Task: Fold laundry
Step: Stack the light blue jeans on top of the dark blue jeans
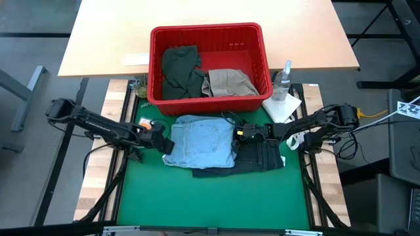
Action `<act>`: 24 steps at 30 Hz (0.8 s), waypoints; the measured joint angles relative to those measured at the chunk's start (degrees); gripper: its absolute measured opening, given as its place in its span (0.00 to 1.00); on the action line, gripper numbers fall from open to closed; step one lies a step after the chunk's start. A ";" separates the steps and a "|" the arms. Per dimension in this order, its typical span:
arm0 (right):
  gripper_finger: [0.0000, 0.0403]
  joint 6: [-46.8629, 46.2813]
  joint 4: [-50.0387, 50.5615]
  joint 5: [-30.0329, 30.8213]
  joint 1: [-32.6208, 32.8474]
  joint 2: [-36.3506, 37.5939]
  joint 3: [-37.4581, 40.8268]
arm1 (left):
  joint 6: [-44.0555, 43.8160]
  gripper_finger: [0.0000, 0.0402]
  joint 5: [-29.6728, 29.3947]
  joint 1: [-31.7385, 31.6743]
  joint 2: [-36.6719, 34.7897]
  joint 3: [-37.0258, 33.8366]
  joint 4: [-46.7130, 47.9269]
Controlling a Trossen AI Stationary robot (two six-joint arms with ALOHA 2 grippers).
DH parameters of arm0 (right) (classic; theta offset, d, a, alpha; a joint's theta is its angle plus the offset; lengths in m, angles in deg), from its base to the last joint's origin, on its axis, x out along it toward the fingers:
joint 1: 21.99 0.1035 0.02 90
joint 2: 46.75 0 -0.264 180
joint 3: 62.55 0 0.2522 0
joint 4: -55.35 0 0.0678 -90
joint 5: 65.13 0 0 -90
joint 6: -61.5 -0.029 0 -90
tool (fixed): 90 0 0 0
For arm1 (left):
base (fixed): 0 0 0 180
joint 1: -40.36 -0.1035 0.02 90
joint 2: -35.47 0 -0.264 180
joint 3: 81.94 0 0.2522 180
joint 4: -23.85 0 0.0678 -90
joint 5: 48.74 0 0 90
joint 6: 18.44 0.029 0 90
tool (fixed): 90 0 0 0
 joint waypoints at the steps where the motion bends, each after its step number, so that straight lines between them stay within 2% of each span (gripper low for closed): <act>1: 0.03 0.00 0.00 0.00 0.00 0.00 0.00 | -0.46 0.55 -0.02 0.00 1.23 0.02 -1.13; 9: 0.03 0.02 0.00 0.00 0.00 0.00 0.02 | -0.32 0.55 0.14 -0.02 9.81 0.02 -12.26; 17: 0.03 0.02 0.07 -0.04 0.02 0.00 0.09 | -0.38 0.55 1.84 -1.28 16.84 0.30 -18.90; 24: 0.03 0.02 0.04 -0.78 0.00 0.00 0.09 | 6.41 0.55 6.05 -3.64 13.78 0.71 -16.76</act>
